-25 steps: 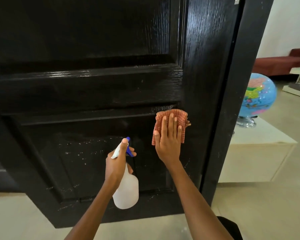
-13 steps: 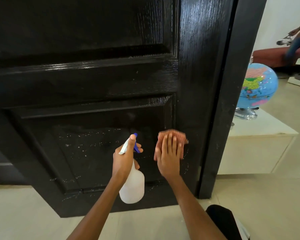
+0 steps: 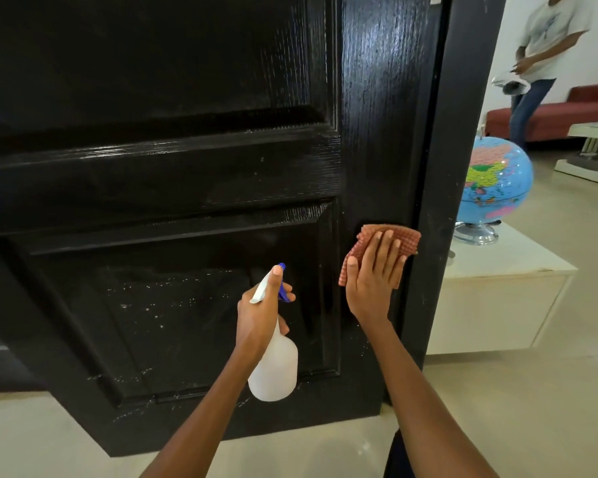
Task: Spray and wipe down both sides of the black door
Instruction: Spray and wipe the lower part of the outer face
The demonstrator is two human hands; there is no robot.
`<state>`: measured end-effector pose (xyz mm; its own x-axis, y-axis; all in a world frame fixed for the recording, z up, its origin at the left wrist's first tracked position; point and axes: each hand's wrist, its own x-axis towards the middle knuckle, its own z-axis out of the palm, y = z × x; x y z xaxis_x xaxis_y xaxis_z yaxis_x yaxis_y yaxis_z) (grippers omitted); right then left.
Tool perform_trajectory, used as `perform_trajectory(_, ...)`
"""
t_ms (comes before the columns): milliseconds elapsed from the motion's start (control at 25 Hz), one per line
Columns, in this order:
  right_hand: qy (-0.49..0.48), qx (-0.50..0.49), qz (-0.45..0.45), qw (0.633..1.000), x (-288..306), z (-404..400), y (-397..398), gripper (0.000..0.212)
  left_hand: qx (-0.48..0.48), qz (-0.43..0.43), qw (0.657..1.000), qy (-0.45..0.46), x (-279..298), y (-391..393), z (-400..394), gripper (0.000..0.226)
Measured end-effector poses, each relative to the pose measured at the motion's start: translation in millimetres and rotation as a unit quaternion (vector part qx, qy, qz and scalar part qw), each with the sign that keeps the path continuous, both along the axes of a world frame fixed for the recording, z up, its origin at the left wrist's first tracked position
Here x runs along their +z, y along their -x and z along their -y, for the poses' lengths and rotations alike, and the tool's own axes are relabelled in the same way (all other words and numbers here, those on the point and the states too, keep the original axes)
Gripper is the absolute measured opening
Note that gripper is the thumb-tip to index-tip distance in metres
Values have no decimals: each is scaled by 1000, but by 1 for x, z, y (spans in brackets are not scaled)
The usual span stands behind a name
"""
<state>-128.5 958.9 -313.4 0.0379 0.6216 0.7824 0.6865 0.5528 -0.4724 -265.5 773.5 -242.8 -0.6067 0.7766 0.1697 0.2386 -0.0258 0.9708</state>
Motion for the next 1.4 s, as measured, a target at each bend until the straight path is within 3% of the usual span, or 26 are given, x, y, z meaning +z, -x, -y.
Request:
perform_trajectory(200, -107, 51, 89, 989, 45, -20, -6, 63, -2, 8, 1000, 12, 0, -11, -12, 62)
perform_trajectory(360, -111, 97, 147, 978, 1, -13, -6, 63, -5, 23, 999, 23, -5, -18, -15, 69)
perform_trajectory(520, -59, 100, 135, 984, -48, 2, 2, 66, 7, 4, 1000, 6, -9, -14, -9, 66)
perform_trajectory(760, -29, 94, 143, 985, -77, 19, 14, 66, 19, -12, 1000, 18, -7, -2, 4, 67)
perform_trajectory(920, -84, 87, 189, 974, -74, 26, 42, 68, 45, -27, 999, 15, -14, 13, 15, 63)
perform_trajectory(1200, -88, 74, 16, 993, 43, 29, 87, 67, 87, -19, 996, 4, -15, 27, 22, 58)
perform_trajectory(1280, -92, 72, 26, 993, 25, 29, 85, 67, 89, -18, 996, 5, -12, 24, 15, 60)
perform_trajectory(1400, -30, 98, 62, 993, -58, 43, 74, 71, 90, -17, 996, 6, -10, 16, 7, 61)
